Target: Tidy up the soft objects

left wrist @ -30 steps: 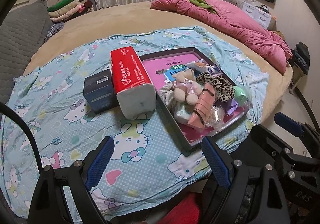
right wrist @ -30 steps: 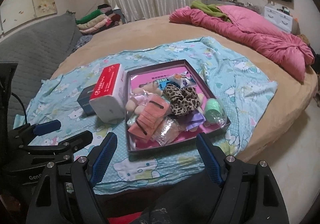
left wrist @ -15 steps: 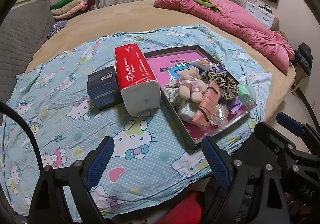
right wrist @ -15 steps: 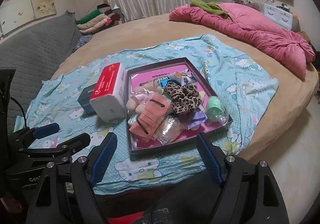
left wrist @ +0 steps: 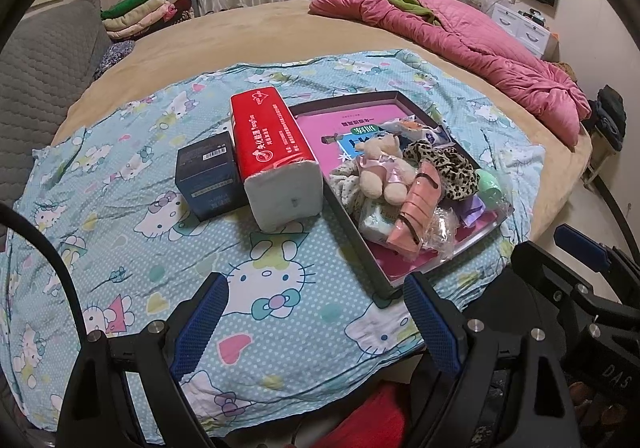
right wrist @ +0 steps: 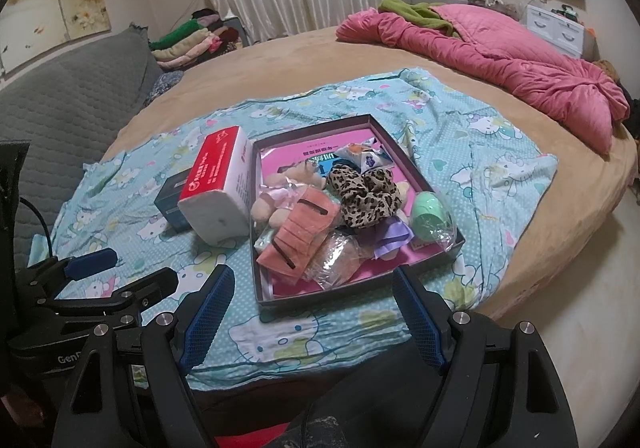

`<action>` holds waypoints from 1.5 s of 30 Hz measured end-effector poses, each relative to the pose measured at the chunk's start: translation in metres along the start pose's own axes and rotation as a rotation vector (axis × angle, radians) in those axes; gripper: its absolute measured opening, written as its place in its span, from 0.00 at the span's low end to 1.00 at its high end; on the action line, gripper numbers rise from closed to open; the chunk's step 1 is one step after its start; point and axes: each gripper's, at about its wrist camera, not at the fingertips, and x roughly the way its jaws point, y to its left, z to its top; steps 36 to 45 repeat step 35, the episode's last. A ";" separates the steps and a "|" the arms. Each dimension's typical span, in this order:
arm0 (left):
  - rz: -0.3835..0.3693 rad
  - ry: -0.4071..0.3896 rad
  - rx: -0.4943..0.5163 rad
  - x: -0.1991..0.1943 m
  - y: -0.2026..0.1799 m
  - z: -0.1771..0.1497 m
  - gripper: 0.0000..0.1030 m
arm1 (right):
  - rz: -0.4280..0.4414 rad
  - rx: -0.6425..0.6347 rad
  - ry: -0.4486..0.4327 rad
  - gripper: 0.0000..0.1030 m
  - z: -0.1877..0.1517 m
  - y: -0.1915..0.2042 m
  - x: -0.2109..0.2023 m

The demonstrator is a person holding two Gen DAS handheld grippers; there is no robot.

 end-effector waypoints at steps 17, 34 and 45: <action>0.003 0.000 0.000 0.001 0.000 0.000 0.86 | 0.000 0.001 0.000 0.80 0.000 -0.001 0.000; 0.008 0.005 -0.011 0.007 0.004 -0.005 0.86 | -0.007 0.015 -0.003 0.80 0.000 -0.007 0.003; 0.010 0.005 -0.014 0.008 0.005 -0.005 0.86 | -0.008 0.015 -0.004 0.80 0.000 -0.007 0.003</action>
